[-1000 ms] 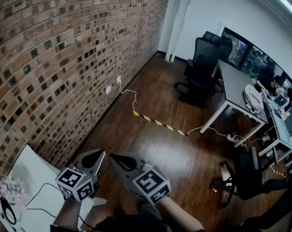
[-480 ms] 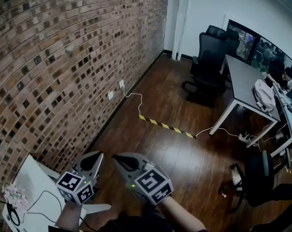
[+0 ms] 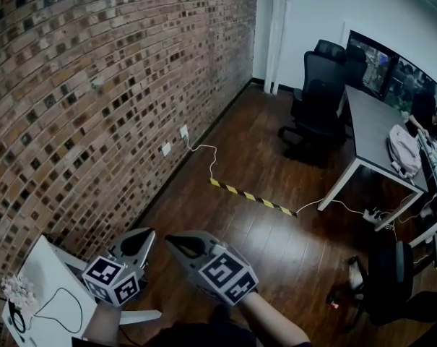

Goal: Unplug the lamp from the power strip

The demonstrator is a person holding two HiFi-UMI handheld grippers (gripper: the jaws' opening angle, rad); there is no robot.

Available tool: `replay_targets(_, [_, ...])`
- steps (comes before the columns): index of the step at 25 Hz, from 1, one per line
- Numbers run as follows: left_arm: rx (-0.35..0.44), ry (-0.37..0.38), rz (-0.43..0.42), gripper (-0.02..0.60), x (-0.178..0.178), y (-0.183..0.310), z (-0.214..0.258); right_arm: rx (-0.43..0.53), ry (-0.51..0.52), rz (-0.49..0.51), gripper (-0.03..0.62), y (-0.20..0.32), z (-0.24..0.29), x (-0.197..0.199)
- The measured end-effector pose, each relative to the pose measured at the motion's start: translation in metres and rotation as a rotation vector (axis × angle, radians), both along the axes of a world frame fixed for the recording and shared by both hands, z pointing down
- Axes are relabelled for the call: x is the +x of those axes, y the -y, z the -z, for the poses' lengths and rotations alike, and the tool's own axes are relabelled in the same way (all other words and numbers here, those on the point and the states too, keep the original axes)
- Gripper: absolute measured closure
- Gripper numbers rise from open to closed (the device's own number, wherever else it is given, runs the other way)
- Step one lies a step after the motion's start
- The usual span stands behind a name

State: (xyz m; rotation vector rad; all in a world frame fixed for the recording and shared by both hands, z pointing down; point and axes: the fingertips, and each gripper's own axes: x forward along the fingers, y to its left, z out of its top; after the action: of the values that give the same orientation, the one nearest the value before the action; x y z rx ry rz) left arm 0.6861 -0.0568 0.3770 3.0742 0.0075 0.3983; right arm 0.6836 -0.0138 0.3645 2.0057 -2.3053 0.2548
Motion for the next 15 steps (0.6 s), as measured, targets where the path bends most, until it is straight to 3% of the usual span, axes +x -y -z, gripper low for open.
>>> replay_targets(7, [0.042, 0.024, 0.064, 0.584, 0.023, 0.000, 0.002, 0.008, 0.040, 0.036, 0.600, -0.004, -0.004, 0.026])
replay_targets(15, [0.018, 0.035, 0.121, 0.584, 0.028, 0.022, -0.008, 0.008, 0.045, 0.101, 0.600, 0.020, -0.004, 0.035])
